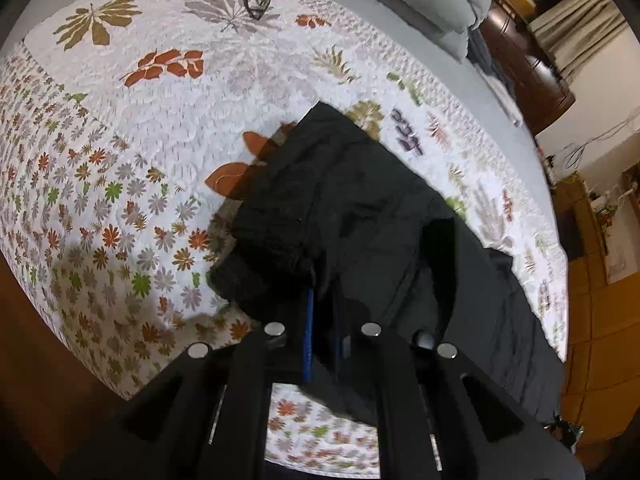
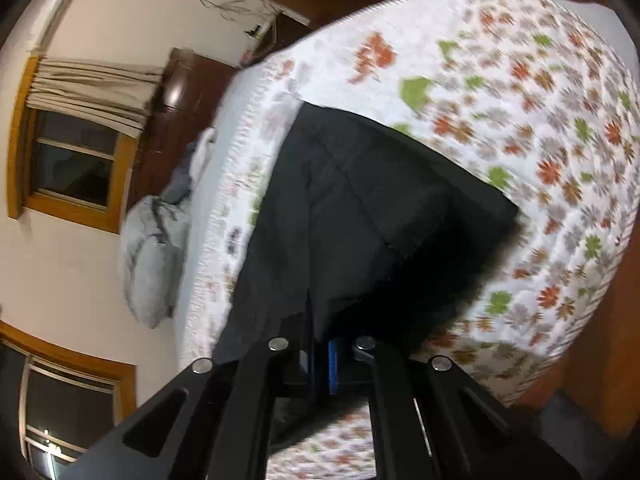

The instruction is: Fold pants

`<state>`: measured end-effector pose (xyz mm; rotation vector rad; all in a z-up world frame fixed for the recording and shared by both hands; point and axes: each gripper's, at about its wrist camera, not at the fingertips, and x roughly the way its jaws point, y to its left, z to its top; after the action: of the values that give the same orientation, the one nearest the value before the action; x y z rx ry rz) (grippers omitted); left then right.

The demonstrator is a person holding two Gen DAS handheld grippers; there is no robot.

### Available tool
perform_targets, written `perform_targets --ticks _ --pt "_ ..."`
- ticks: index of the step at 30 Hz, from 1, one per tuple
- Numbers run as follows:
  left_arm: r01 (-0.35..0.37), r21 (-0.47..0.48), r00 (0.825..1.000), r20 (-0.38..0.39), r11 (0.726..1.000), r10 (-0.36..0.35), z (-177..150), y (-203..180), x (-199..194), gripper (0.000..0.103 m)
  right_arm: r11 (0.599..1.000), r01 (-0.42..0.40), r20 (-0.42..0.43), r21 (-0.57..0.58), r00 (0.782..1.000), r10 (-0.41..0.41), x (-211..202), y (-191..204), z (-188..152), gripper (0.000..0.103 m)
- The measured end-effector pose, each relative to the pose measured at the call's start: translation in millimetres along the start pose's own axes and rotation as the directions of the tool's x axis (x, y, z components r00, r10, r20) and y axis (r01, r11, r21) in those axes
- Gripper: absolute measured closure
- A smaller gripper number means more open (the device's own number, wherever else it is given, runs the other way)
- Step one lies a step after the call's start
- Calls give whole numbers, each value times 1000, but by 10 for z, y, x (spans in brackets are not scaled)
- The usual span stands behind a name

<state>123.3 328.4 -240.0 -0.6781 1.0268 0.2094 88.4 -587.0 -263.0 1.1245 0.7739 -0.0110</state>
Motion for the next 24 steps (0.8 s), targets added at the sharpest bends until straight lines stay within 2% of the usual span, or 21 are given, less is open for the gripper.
perform_targets --ticks 2,5,6,8,9,10,11,12,15,18,22,24 --pt "-7 0 1000 -13 1000 7 -24 18 37 97 1000 -1 -3 27 1000 1 28 -78 -15 99" --pt "-2 27 1000 -14 1000 3 -31 11 38 96 1000 -14 -13 7 1000 14 21 -49 -2 98" --pt "0 36 1000 -17 999 0 -37 19 38 92 1000 -23 -26 21 999 23 19 -76 33 90" --pt "16 43 1000 -16 999 -15 -48 22 14 85 998 -38 2 44 999 37 -119 -127 69 70" --pt "17 52 1000 -13 999 -16 -59 14 -14 71 995 -75 47 67 996 72 -273 -166 105 56" --pt "13 67 1000 5 998 -13 -89 -10 -91 56 993 -89 79 77 993 83 -383 -197 113 47" --pt "-25 86 999 49 996 21 -121 -42 -186 24 991 -101 114 85 989 91 -513 -230 128 44" --pt "-60 106 992 119 993 48 -168 -76 -313 15 991 -103 130 88 987 91 -589 -256 136 41" --pt "-100 152 976 205 983 68 -267 -176 -517 14 987 -115 146 110 984 99 -744 -381 147 35" --pt "-90 229 964 263 969 28 -393 -366 -638 13 983 -133 154 130 982 112 -743 -491 114 27" --pt "-99 331 969 248 938 14 -441 -598 -524 12 976 -159 132 150 981 139 -565 -559 118 25" --pt "-96 328 970 242 940 15 -409 -622 -455 12 973 -167 116 157 982 150 -441 -581 122 25"
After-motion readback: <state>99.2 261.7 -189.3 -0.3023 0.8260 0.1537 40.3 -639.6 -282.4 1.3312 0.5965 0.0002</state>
